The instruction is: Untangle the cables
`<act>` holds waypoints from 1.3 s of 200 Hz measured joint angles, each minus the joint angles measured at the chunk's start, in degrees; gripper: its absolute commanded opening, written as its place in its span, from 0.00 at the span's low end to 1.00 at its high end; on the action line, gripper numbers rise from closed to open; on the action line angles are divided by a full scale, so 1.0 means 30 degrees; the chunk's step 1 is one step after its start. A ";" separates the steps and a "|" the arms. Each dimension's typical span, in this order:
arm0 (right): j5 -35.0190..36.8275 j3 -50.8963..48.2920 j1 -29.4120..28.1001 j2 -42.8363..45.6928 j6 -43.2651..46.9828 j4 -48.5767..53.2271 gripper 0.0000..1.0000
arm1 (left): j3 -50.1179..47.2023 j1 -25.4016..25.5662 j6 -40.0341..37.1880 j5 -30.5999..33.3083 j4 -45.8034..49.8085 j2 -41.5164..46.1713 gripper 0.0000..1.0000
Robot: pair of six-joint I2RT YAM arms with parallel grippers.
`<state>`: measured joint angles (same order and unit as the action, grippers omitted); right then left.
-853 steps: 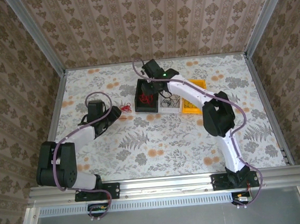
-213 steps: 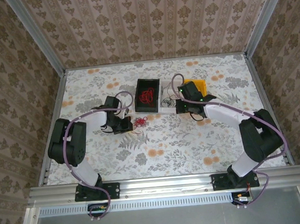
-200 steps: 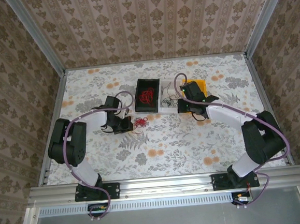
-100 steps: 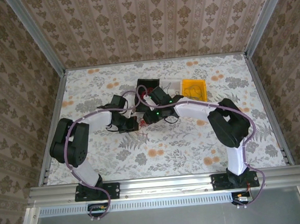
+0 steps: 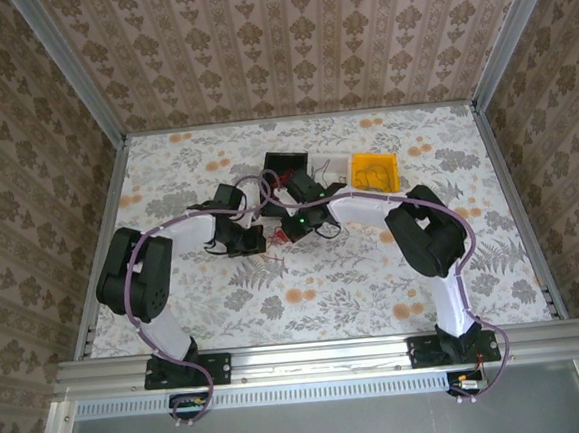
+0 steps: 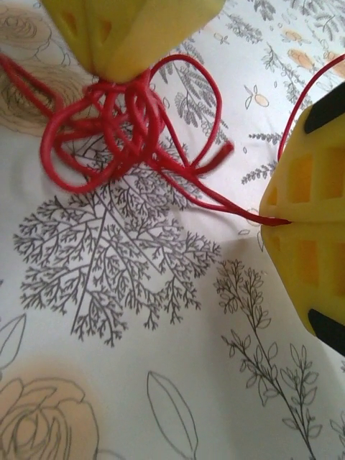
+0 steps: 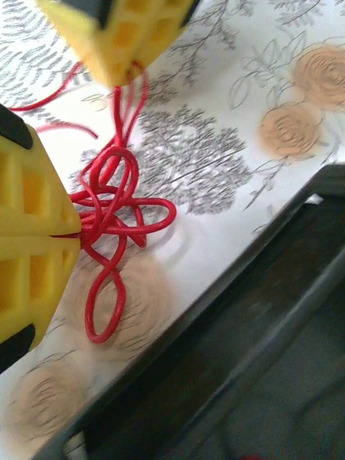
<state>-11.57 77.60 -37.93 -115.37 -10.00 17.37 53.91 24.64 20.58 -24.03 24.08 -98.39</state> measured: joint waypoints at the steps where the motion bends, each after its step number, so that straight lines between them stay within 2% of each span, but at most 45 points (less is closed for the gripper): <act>1: 0.0007 -0.0131 0.0029 0.0087 -0.0036 -0.0029 0.00 | 0.0000 0.0000 0.0000 0.0022 0.0000 0.0000 0.00; 44: 0.1202 -0.4262 0.0947 0.4634 -0.2273 -0.1508 0.00 | 0.0138 -0.0466 0.0685 -0.0029 -0.0758 -0.0182 0.00; 58: 0.2557 -0.5566 0.1362 0.6557 -0.3169 -0.1712 0.00 | 0.0197 -0.0707 0.0962 0.0583 -0.0641 -0.0189 0.00; 90: 0.4226 -0.7592 0.2535 0.9617 -0.4925 -0.1792 0.00 | 0.0262 -0.1020 0.1421 0.0138 -0.1078 -0.0219 0.00; 112: 0.6470 -0.8786 0.4379 1.1424 -0.5996 -0.1530 0.00 | 0.0117 -0.1749 0.1756 0.1428 -0.0291 -0.0306 0.00; 138: 0.8327 -0.9143 0.5974 1.2903 -0.6615 -0.1275 0.00 | 0.0117 -0.2113 0.1872 0.1537 -0.0146 -0.0306 0.00; 180: 0.8364 -0.9143 0.6346 1.3391 -0.6630 -0.1326 0.00 | -0.0058 -0.1894 0.1719 0.1413 -0.0452 -0.0117 0.00; 198: 0.7730 -0.9143 0.6346 1.3384 -0.6375 -0.1617 0.00 | -0.0466 -0.1268 0.1311 0.0998 -0.1166 0.0364 0.23; 208: 0.7213 -0.9143 0.6346 1.3369 -0.6207 -0.1851 0.00 | -0.0495 -0.0437 0.0809 0.0648 -0.1603 0.0619 0.39; 215: 0.6936 -0.9143 0.6309 1.3333 -0.6120 -0.1996 0.00 | -0.0444 0.0219 0.0503 0.0510 -0.1960 0.0729 0.46; 237: 0.6295 -0.9078 0.6054 1.3034 -0.5880 -0.2273 0.00 | 0.0226 0.2361 -0.0641 0.0423 -0.2754 0.0685 0.53; 260: 0.5974 -0.9012 0.5872 1.2604 -0.5763 -0.2295 0.00 | 0.2018 0.4364 -0.2528 0.0758 -0.3002 -0.0182 0.55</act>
<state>6.35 50.57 -20.32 -77.56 -27.29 10.48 59.96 37.74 12.99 -21.76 15.07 -98.94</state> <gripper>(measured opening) 0.046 0.539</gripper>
